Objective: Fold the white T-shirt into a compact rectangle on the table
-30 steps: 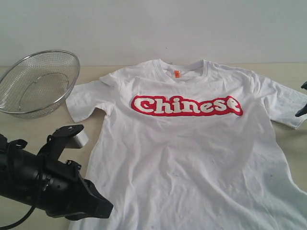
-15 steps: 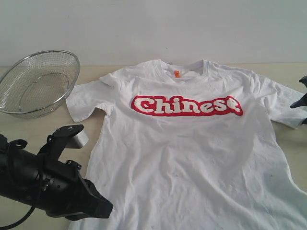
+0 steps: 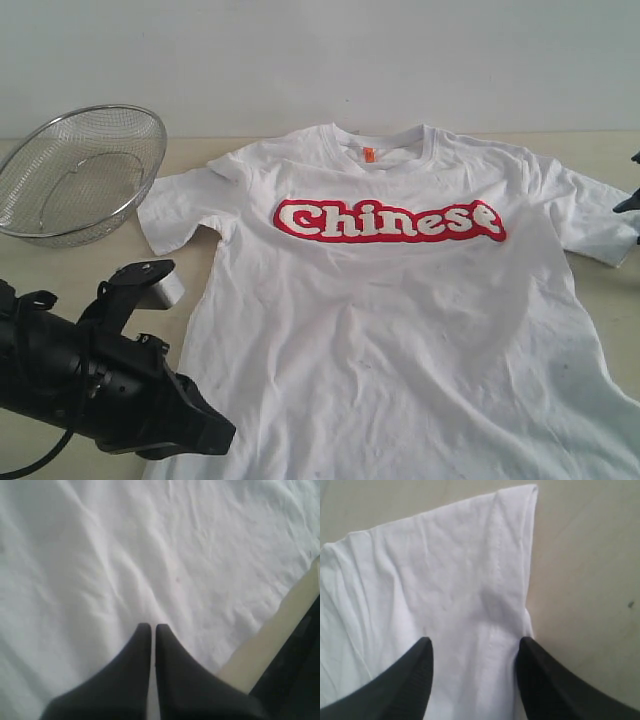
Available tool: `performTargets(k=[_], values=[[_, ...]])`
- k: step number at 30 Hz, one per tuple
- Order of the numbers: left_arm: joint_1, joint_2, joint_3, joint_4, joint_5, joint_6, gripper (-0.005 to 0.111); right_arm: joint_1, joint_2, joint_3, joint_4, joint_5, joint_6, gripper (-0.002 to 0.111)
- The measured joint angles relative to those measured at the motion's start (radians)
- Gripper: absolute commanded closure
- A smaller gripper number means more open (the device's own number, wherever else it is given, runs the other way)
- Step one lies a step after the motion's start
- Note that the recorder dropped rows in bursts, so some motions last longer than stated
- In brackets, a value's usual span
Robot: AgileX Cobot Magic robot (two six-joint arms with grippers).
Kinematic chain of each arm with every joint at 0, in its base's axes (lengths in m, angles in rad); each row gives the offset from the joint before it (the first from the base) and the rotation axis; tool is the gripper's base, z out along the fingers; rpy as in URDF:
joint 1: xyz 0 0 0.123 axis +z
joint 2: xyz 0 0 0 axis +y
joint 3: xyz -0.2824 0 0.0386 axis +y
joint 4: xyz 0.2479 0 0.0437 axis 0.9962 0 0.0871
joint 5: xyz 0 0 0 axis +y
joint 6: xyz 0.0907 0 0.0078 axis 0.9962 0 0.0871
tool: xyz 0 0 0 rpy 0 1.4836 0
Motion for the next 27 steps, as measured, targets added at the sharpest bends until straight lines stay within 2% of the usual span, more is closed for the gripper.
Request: performTargets(k=[13, 19, 27], values=[[0.000, 0.000, 0.000, -0.014, -0.022, 0.005, 0.102, -0.001, 0.026, -0.003, 0.192, 0.088, -0.188, 0.058], [0.000, 0.000, 0.000, -0.014, -0.022, 0.011, 0.102, -0.002, 0.031, -0.003, 0.126, 0.184, -0.154, 0.058], [0.000, 0.000, 0.000, -0.015, -0.022, 0.015, 0.102, -0.051, 0.025, 0.000, 0.007, 0.256, -0.065, 0.058]])
